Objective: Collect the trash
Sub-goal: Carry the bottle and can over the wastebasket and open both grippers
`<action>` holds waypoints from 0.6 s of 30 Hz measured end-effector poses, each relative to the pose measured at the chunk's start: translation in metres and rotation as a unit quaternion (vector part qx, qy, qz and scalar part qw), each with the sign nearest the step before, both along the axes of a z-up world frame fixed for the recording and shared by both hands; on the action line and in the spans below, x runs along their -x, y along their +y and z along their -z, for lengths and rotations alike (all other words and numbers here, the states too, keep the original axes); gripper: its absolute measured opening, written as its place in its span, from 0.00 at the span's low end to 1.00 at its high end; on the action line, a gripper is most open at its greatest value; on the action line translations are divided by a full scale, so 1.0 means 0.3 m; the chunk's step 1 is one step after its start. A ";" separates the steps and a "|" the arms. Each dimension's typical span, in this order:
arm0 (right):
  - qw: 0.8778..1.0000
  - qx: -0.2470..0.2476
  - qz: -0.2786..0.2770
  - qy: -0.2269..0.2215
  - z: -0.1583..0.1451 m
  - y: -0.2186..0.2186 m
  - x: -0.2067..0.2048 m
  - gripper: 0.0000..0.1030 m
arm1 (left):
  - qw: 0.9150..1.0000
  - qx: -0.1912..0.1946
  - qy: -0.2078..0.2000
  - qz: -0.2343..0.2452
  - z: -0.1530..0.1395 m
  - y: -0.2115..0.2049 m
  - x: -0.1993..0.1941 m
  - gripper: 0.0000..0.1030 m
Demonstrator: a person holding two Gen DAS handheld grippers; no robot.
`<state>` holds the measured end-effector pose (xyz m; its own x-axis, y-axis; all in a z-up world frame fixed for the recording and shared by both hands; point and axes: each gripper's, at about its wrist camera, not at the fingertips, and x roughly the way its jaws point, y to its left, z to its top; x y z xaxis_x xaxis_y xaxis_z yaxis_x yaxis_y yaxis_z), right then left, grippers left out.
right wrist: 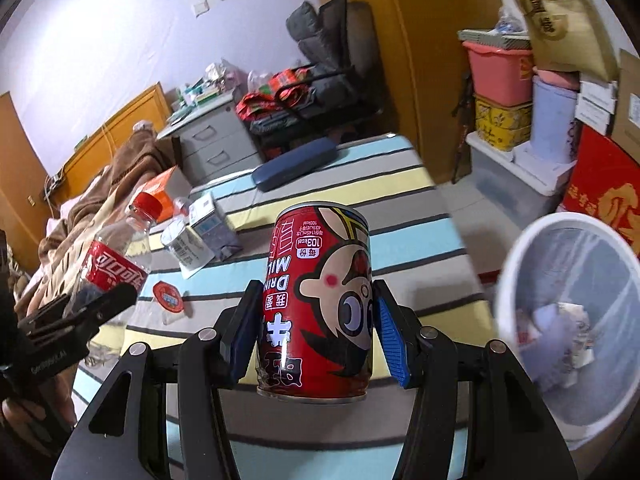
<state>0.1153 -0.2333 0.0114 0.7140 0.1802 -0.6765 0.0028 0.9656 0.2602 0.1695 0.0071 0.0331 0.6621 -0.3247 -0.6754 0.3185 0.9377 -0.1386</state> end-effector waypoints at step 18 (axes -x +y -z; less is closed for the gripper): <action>0.994 0.007 0.107 -0.027 -0.034 -0.336 0.178 0.54 | 0.991 0.001 -0.028 0.131 -0.053 -0.485 0.147 0.63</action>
